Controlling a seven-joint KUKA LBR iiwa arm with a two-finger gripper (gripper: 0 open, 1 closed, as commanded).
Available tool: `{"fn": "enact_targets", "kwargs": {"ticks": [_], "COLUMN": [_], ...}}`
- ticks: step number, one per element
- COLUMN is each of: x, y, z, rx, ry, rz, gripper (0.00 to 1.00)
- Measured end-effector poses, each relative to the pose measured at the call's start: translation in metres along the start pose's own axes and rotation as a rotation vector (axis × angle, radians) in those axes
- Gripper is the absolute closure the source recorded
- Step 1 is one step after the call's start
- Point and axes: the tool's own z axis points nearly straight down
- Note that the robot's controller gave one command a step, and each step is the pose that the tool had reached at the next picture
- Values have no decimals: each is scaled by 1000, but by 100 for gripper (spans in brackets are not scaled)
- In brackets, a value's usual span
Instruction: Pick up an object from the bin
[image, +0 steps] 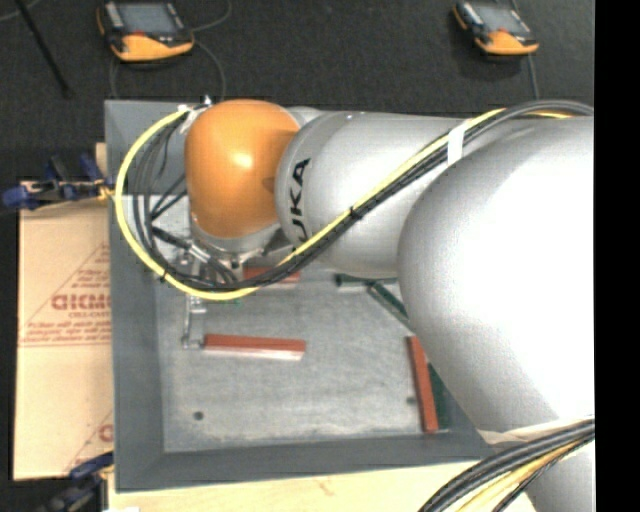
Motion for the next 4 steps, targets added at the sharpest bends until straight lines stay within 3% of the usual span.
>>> {"fn": "enact_targets", "kwargs": {"ticks": [1, 2, 3, 4], "x": [13, 30, 29, 38], "y": [-111, -101, -101, -88], "z": [65, 88, 86, -59], "rx": [5, -1, -1, 0], "ry": [-2, -4, -8, -16], "rz": [-113, -86, -83, -135], "gripper": [0, 0, 100, 100]}}
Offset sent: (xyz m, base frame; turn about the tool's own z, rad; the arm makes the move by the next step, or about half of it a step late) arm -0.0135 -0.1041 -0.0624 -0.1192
